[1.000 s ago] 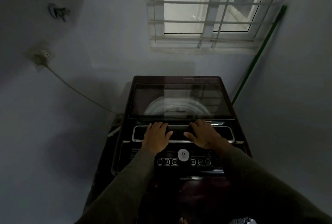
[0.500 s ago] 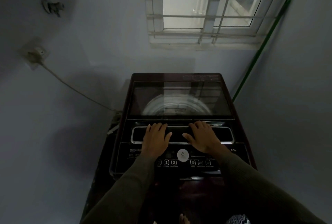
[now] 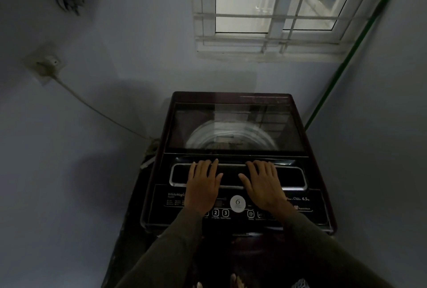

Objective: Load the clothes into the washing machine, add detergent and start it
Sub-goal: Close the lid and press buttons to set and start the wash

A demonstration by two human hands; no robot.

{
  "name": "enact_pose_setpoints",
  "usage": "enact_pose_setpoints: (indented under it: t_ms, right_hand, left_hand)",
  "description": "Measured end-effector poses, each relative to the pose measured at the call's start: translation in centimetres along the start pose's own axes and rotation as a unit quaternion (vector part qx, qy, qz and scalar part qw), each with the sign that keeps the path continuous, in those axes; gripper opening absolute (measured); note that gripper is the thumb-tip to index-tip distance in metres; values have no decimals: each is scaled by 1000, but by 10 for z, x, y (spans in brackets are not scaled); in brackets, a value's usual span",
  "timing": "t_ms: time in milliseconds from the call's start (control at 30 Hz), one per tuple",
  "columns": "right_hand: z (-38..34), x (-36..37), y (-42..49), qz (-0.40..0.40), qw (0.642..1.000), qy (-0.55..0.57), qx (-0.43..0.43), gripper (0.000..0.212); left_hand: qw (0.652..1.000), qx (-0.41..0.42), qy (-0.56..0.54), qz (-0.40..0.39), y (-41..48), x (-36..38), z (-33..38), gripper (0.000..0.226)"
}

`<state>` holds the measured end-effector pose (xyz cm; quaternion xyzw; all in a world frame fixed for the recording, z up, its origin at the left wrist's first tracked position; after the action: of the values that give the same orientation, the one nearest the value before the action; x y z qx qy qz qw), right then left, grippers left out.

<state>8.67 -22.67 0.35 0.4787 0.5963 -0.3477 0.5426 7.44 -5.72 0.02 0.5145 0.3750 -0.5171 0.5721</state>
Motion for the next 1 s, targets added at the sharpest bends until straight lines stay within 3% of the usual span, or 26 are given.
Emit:
enact_pose_setpoints:
  t_ms: [267,533,833,1000]
  right_hand:
    - [-3,3,3,1,1000,14,9,69]
    - [-63,-4,43,25,995,50,-85,70]
    - [-156,18,123,-15,984,57,-170,83]
    - [-235,13,190,-8,977,99,-190,86]
  left_hand:
    - [1000,-17,-17,-14,2,3,-4,59]
    - [996,-91,6,9,-3,-27,-47,65]
    - [985,-164,53,16,30,-84,-171,60]
    - [973,-177,138,46,60,-142,-266,64]
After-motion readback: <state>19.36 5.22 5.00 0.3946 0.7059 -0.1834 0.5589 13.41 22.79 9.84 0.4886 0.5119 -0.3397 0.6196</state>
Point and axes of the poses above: each hand's wrist, its own y-axis towards the middle knuckle, its own x-axis out of the palm, z = x × y, the point moved 10 cm from there along y, towards the middle knuckle, and after that the axes turned 5 degrees about -x, right-handed, at the moved point
